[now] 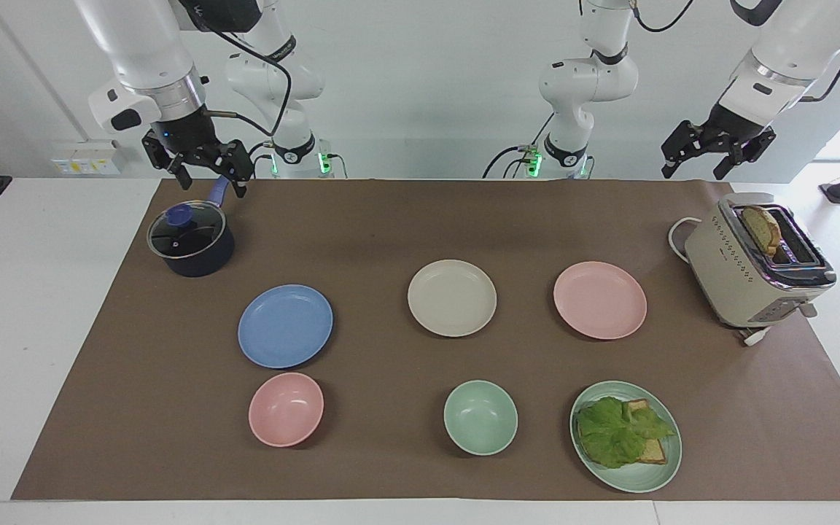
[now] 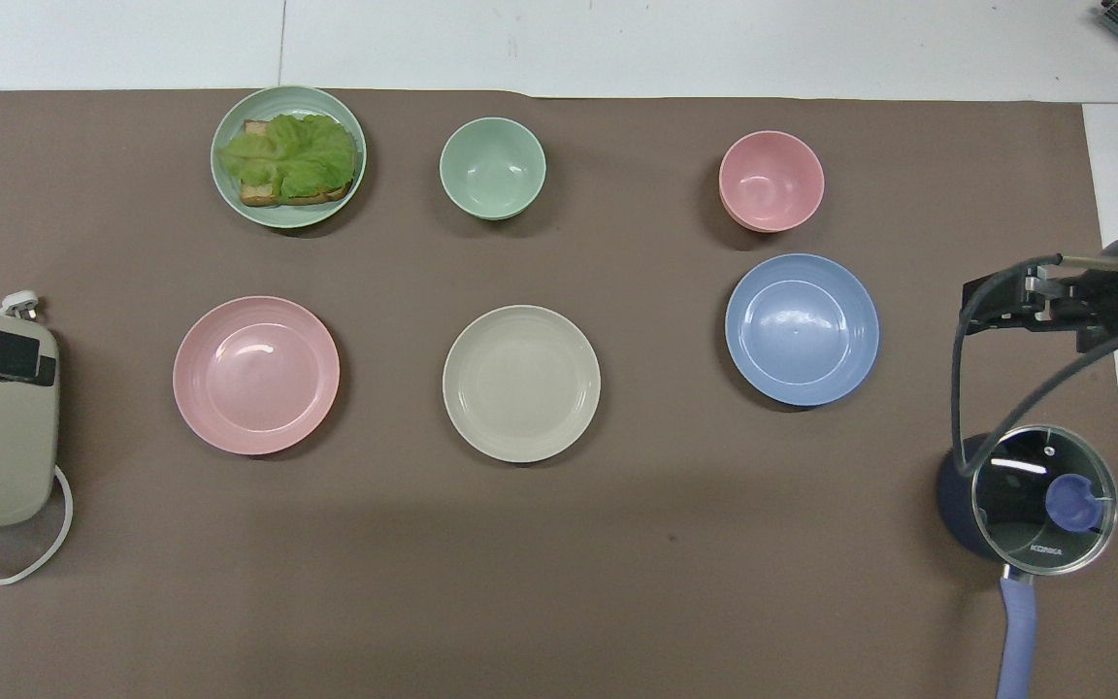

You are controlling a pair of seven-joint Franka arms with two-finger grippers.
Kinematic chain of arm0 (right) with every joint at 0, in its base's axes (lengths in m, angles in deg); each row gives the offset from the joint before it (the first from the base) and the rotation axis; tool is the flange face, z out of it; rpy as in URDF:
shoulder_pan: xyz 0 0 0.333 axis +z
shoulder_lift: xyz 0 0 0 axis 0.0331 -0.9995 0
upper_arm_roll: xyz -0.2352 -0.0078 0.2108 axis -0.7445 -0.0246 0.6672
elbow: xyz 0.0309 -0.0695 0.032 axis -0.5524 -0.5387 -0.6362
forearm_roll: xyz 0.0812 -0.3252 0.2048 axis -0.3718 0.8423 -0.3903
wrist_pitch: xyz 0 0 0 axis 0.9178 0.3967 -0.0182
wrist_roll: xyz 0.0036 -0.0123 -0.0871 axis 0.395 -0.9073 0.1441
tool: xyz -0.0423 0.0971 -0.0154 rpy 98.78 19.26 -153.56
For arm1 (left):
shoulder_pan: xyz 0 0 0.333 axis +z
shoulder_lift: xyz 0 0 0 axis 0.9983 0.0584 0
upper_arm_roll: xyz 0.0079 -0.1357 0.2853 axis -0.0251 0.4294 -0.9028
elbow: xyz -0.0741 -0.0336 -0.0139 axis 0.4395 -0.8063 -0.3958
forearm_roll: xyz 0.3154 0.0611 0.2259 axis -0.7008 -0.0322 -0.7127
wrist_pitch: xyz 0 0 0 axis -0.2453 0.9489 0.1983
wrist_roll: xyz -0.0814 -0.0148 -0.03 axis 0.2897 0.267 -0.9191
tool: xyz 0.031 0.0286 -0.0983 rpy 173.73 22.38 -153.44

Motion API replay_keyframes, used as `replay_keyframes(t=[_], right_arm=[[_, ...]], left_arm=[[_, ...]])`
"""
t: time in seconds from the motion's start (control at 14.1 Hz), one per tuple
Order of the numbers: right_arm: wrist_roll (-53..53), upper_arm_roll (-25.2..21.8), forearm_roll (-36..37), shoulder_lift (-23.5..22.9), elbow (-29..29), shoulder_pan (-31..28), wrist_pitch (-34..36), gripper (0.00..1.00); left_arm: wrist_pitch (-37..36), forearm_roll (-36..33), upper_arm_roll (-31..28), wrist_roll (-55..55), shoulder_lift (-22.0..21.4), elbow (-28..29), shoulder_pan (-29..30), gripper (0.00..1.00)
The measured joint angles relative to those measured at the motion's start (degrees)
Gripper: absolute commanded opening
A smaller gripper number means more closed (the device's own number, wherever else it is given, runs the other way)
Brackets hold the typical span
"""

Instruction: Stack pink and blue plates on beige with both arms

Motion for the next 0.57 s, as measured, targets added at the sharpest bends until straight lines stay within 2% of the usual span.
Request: replay_keyframes(t=[0.57], right_arm=[[0.2, 0.0, 0.0, -0.1, 0.0, -1.4, 0.0, 1.0]], left_arm=[[0.0, 0.0, 0.0, 0.0, 0.0, 0.1, 0.0, 1.0]])
